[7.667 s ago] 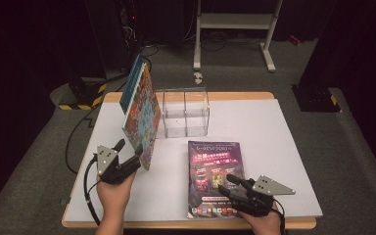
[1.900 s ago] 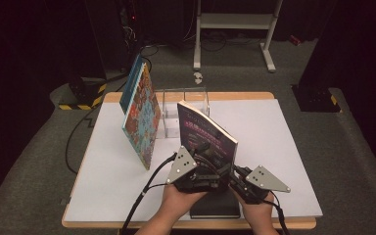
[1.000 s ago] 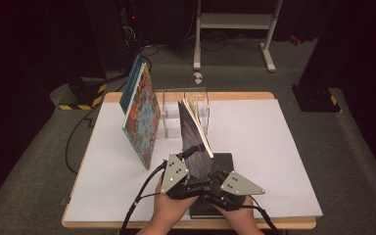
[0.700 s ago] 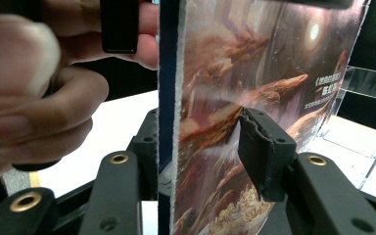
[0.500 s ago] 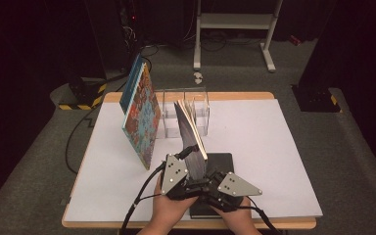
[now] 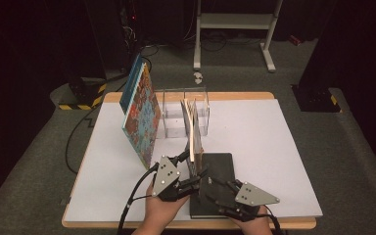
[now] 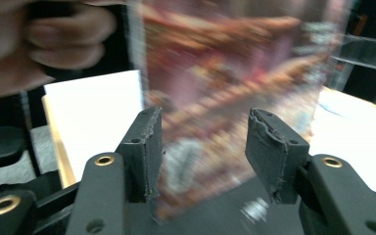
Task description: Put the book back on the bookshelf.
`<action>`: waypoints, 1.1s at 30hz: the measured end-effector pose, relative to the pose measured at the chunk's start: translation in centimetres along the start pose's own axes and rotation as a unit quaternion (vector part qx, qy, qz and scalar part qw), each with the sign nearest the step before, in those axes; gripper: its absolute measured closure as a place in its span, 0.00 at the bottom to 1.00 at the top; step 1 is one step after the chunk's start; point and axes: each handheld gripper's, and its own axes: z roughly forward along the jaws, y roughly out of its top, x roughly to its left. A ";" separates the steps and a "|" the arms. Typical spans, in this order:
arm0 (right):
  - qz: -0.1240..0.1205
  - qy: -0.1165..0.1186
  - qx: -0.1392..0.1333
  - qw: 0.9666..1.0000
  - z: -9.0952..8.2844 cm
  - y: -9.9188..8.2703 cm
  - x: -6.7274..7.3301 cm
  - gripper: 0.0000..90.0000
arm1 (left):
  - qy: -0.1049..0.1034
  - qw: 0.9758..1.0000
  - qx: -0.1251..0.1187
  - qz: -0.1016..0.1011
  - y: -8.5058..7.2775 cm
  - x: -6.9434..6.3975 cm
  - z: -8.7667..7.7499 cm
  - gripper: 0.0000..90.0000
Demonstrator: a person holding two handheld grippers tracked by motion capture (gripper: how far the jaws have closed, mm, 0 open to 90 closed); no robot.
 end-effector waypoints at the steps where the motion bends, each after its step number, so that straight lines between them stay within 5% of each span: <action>1: 0.007 -0.012 0.001 1.000 -0.4 -0.3 -0.6 0.53 | 0.001 1.000 0.001 0.003 0.0 0.1 -0.1 0.45; 9: 0.049 -0.063 0.012 0.997 -1.9 -1.6 -3.7 0.55 | 0.034 0.999 0.014 0.038 0.2 0.7 -1.2 0.61; 17: 0.067 -0.067 0.014 0.995 -2.0 -1.8 -4.2 0.55 | 0.036 0.998 0.006 0.045 0.6 2.0 -1.6 0.90; 19: 0.067 -0.067 0.013 0.995 -2.1 -1.8 -4.2 0.55 | 0.031 0.999 0.002 0.041 0.6 2.4 -1.6 0.92; 23: 0.072 -0.068 0.012 0.995 -2.3 -1.9 -4.4 0.55 | 0.044 0.997 -0.008 0.064 0.7 2.6 -1.5 0.93; 33: 0.078 -0.068 0.009 0.995 -2.4 -2.0 -4.6 0.55 | 0.117 0.991 -0.034 0.048 -0.1 5.8 -2.5 0.93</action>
